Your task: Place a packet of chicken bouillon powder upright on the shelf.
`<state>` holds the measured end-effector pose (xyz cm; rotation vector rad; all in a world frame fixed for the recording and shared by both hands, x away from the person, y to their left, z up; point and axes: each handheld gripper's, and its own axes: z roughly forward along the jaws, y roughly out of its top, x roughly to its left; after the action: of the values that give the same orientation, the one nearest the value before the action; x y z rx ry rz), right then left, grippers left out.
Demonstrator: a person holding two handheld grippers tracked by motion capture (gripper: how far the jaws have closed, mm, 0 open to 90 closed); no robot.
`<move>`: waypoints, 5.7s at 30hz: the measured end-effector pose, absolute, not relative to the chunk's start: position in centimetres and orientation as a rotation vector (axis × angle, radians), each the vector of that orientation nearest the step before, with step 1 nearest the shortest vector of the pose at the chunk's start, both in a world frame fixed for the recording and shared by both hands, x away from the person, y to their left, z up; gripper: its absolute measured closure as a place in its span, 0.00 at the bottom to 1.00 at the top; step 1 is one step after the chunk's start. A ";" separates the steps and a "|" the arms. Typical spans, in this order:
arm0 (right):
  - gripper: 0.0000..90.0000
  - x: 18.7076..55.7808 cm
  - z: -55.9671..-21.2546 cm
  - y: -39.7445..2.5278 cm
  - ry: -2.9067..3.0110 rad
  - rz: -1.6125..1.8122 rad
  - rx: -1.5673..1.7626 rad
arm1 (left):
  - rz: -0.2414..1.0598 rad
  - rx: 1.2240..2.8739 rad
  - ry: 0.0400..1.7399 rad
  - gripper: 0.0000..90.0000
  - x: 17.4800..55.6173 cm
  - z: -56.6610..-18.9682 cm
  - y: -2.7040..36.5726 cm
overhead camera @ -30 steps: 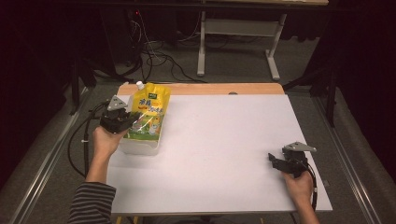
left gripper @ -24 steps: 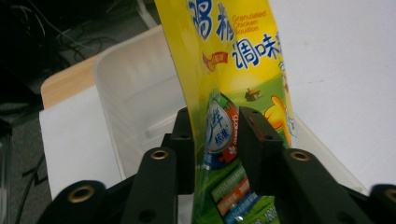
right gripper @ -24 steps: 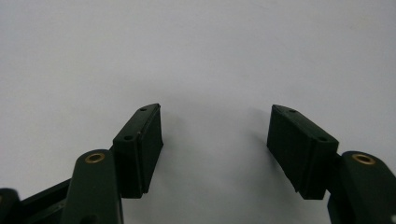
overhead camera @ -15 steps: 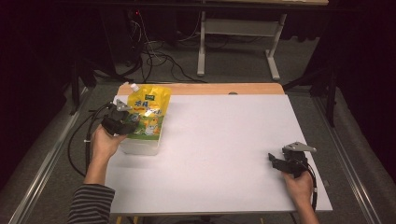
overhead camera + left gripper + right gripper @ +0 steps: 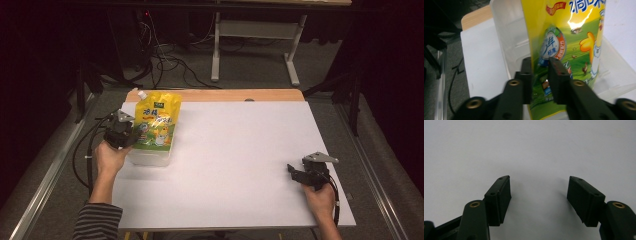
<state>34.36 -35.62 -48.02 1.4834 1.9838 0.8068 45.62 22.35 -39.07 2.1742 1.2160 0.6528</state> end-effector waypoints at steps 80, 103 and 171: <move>0.40 34.3 -48.0 -35.6 1.983 0.800 1.471 | 0.588 2.019 0.957 1.00 45.4 -36.8 22.9; 0.40 34.3 -48.0 -35.6 1.984 0.803 1.479 | 0.476 1.968 1.115 0.86 44.1 -38.8 25.4; 0.40 34.3 -48.0 -35.6 1.982 0.800 1.472 | 0.529 2.095 1.041 0.40 37.0 -48.6 6.6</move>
<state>34.34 -35.57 -48.03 1.4725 1.9824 0.7996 36.99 6.63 -48.56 2.0950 1.0406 0.5291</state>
